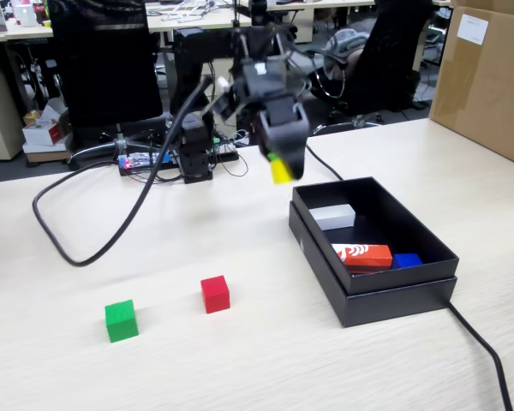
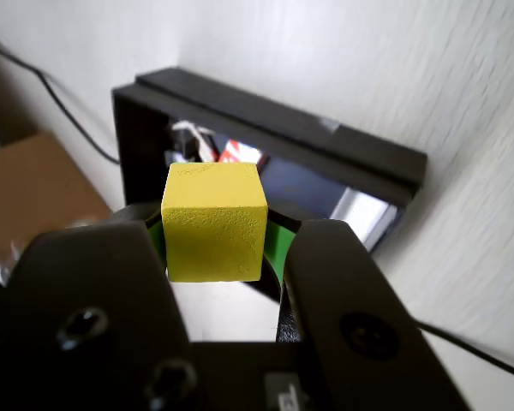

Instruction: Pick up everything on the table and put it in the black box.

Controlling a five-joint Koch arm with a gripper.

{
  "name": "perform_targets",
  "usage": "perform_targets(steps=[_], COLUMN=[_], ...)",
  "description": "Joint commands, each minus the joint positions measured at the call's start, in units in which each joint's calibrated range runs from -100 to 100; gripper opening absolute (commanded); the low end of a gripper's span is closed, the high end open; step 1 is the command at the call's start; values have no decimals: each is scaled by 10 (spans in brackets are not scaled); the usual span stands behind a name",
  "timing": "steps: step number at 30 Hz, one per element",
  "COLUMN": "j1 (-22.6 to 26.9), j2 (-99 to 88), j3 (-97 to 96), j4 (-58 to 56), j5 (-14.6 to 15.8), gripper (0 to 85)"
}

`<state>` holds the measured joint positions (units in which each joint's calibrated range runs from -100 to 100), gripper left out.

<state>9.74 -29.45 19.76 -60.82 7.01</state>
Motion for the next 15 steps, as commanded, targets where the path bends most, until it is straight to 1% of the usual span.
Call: perform_targets(steps=[1, 4, 6, 9, 11, 15], j1=[50, 81, 90, 89, 79, 63], j2=[-81, -57, 35, 99, 159, 222], j3=[25, 57, 103, 109, 104, 65], j4=[0, 1, 6, 25, 49, 92], j5=[15, 28, 37, 39, 39, 35], gripper=[11, 11, 11, 11, 11, 11])
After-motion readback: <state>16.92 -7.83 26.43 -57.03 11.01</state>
